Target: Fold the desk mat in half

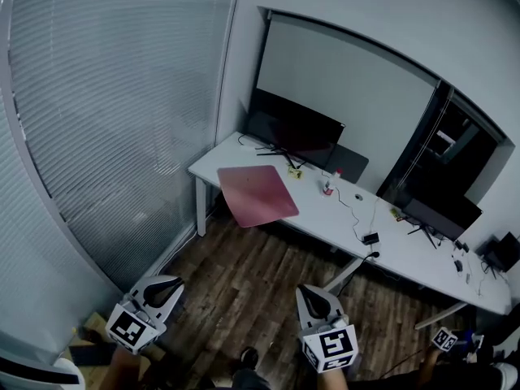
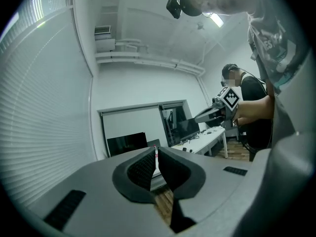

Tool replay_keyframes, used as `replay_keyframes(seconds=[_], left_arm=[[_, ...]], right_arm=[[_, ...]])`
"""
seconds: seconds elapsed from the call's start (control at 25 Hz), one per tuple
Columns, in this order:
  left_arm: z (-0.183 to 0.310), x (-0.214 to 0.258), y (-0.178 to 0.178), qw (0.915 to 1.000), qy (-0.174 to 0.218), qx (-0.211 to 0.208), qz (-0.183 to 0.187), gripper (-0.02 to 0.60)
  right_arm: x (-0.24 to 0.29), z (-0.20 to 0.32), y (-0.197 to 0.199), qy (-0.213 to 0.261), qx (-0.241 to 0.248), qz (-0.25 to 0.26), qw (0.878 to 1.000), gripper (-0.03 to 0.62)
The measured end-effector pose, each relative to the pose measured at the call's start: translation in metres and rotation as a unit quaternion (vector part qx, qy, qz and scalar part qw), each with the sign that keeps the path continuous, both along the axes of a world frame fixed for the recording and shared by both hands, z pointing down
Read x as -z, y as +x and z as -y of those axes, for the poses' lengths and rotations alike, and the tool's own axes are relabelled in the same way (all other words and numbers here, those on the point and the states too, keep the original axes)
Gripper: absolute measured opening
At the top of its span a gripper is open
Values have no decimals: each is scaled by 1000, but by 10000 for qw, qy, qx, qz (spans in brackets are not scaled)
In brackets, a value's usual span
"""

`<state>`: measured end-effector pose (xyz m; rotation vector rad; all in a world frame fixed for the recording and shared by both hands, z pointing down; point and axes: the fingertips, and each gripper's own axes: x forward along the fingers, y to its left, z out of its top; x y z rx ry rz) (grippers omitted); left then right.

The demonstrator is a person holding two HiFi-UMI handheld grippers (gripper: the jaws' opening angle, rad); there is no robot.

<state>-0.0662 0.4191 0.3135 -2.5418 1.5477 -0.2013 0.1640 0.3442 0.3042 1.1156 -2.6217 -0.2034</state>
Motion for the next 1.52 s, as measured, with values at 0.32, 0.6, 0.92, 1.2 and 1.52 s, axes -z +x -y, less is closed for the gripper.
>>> replay_keyframes(seconds=[0.32, 0.6, 0.92, 1.2, 1.52], left_arm=[[47, -9, -8, 9996, -92, 238, 78, 31], [97, -16, -5, 9985, -226, 486, 57, 31], [148, -7, -2, 9965, -190, 815, 67, 31], [184, -9, 10, 9948, -243, 973, 201, 31], [220, -2, 21, 9946, -330, 894, 401, 31]], right_arm=[[-6, 63, -14, -89, 274, 40, 9996, 20], [-12, 125, -19, -152, 521, 21, 9985, 20], [-6, 190, -21, -128, 825, 62, 9965, 20], [-11, 235, -12, -187, 995, 155, 9947, 20], [-12, 271, -3, -277, 1024, 291, 9939, 20]])
